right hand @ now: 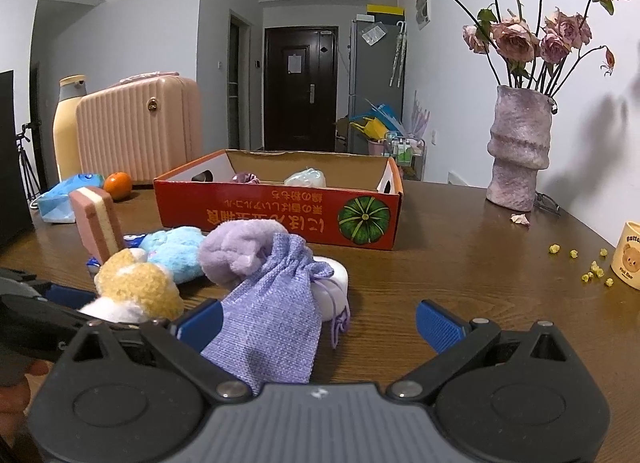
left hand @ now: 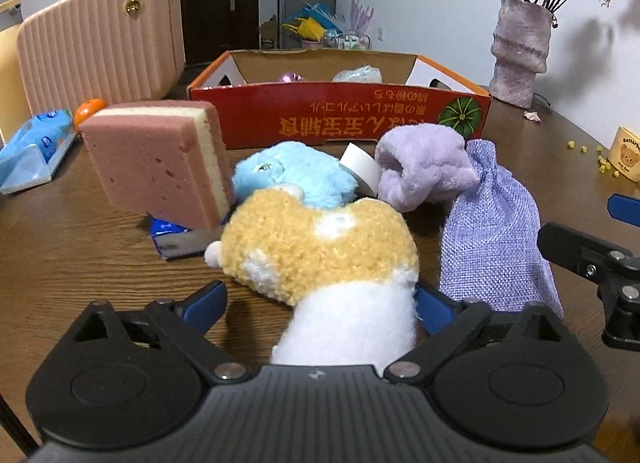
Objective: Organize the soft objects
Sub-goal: 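Grasp the yellow-white plush sheep with the left gripper while the right gripper grasps the lavender sachet, then lift the lavender sachet with the right gripper toward the box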
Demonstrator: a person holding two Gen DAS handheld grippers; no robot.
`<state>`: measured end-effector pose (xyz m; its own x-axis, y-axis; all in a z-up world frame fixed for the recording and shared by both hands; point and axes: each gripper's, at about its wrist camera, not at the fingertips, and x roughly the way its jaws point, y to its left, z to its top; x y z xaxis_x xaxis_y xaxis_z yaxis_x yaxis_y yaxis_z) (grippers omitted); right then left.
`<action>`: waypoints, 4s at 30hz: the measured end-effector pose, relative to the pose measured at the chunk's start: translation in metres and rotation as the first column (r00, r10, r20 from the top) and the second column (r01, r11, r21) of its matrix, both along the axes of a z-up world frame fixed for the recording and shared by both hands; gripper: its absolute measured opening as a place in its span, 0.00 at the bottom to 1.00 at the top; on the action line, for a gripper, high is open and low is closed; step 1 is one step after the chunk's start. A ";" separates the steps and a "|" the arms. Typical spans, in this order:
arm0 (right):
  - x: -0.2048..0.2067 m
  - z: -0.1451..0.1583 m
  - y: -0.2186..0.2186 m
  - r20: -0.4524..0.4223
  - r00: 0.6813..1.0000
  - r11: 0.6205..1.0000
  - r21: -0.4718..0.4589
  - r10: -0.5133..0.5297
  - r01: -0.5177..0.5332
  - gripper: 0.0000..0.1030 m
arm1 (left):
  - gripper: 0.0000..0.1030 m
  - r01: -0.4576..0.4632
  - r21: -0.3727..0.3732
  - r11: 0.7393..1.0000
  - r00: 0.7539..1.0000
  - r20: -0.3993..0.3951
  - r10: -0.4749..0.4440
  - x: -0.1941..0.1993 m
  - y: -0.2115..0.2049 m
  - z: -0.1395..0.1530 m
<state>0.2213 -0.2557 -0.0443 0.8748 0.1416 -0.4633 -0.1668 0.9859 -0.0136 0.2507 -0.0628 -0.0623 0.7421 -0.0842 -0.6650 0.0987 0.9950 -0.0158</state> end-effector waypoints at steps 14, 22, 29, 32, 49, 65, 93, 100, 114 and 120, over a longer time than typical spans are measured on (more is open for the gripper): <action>0.003 -0.005 -0.003 -0.003 1.000 1.000 0.008 -0.013 0.013 1.00 | 0.56 0.018 -0.032 0.999 1.000 0.011 -0.017 -0.001 0.002 -0.001; 0.004 -0.004 -0.006 0.007 1.000 0.999 0.027 -0.020 0.019 1.00 | 0.54 0.038 -0.047 0.998 0.997 0.064 -0.035 -0.011 0.003 0.008; 0.003 -0.002 -0.007 0.026 0.999 0.999 0.041 -0.023 0.022 1.00 | 0.54 0.034 -0.048 0.998 0.991 0.132 -0.028 -0.023 0.005 0.019; 0.002 -0.002 -0.006 0.032 0.999 0.999 0.044 -0.025 0.023 1.00 | 0.54 0.027 -0.057 0.998 0.988 0.155 -0.017 -0.027 0.010 0.023; 0.002 -0.008 0.018 0.002 1.000 1.000 0.006 0.005 -0.005 1.00 | 0.54 -0.020 -0.078 0.997 0.961 0.274 0.040 -0.048 0.036 0.044; 0.024 -0.022 0.057 -0.108 0.994 0.999 -0.054 -0.002 -0.004 0.98 | 0.54 -0.059 -0.085 0.995 0.956 0.282 0.081 -0.048 0.059 0.046; 0.019 -0.023 0.059 -0.094 0.996 1.000 -0.028 0.004 -0.007 0.40 | 0.54 -0.020 -0.089 0.996 0.955 0.292 0.045 -0.054 0.058 0.046; 0.009 -0.017 0.056 -0.044 0.999 1.000 -0.025 0.011 -0.012 0.40 | 0.54 -0.017 -0.088 0.996 0.953 0.300 0.043 -0.056 0.058 0.047; -0.006 0.000 0.058 0.068 0.996 0.997 -0.046 0.058 -0.055 0.40 | 0.54 0.000 -0.074 0.997 0.945 0.326 0.024 -0.059 0.048 0.054; -0.005 0.007 0.054 0.105 0.992 0.996 -0.054 0.070 -0.064 0.40 | 0.54 0.006 -0.064 0.998 0.940 0.342 0.017 -0.055 0.041 0.060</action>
